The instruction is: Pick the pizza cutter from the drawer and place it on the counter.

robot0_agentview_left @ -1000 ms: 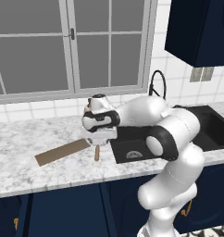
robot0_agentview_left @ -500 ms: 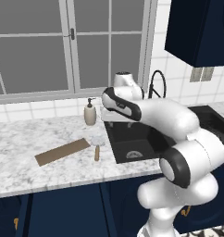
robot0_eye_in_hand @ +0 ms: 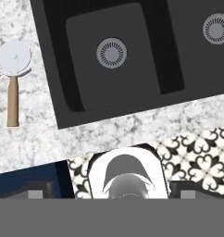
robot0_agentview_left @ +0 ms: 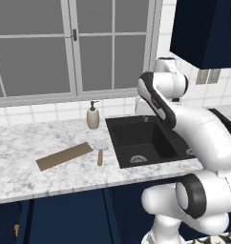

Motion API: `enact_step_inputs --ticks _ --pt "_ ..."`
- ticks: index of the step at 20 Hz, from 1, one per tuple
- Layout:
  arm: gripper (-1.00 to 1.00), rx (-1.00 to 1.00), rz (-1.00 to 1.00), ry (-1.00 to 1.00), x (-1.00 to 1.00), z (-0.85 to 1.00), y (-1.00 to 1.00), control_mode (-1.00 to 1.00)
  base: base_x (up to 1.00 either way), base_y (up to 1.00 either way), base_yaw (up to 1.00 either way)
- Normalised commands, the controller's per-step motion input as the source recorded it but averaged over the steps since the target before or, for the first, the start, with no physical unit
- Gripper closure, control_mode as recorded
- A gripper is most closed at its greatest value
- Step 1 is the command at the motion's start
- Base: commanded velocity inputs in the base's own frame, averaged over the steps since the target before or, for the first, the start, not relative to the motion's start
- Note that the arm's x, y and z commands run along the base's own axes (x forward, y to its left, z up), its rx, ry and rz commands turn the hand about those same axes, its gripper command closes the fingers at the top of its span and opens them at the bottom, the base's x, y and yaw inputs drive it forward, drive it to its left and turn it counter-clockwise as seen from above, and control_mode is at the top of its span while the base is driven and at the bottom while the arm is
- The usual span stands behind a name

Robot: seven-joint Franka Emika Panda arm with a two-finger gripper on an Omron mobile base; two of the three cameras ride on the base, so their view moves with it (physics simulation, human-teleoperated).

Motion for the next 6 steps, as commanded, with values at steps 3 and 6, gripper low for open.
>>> enact_step_inputs --ticks 3,6 --pt "-1.0 -0.02 0.0 0.0 -0.78 0.75 -0.53 -1.0 0.0 0.0 0.0" --pt "-1.0 0.0 0.0 -0.09 -0.85 0.75 -0.05 -1.0 0.0 0.0 0.0"
